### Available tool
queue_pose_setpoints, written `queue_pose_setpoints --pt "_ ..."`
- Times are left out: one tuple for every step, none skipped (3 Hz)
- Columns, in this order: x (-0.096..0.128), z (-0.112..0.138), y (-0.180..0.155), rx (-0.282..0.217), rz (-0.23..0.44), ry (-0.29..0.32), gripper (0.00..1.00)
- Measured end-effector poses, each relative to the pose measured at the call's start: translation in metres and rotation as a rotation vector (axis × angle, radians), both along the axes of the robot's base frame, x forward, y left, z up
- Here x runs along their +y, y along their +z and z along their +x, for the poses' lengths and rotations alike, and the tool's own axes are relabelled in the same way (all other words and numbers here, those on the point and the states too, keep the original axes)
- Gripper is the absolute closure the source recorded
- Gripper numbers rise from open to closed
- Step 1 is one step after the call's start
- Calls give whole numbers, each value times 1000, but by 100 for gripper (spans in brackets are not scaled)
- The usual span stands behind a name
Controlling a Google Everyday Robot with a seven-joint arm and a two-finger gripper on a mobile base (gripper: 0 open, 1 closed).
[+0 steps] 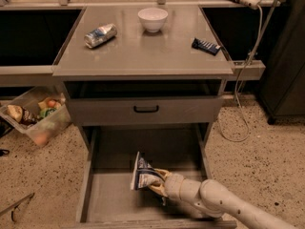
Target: Place blue chip bag into middle drawer
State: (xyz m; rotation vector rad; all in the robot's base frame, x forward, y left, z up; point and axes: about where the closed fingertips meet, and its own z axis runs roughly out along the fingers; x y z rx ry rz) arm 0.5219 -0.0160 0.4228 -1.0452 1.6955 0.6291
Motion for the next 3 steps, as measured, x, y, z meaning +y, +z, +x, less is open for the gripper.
queue_pose_setpoints --pt "0 0 0 0 0 0 35" --pt "0 0 0 0 0 0 11" --pt "0 0 0 0 0 0 0"
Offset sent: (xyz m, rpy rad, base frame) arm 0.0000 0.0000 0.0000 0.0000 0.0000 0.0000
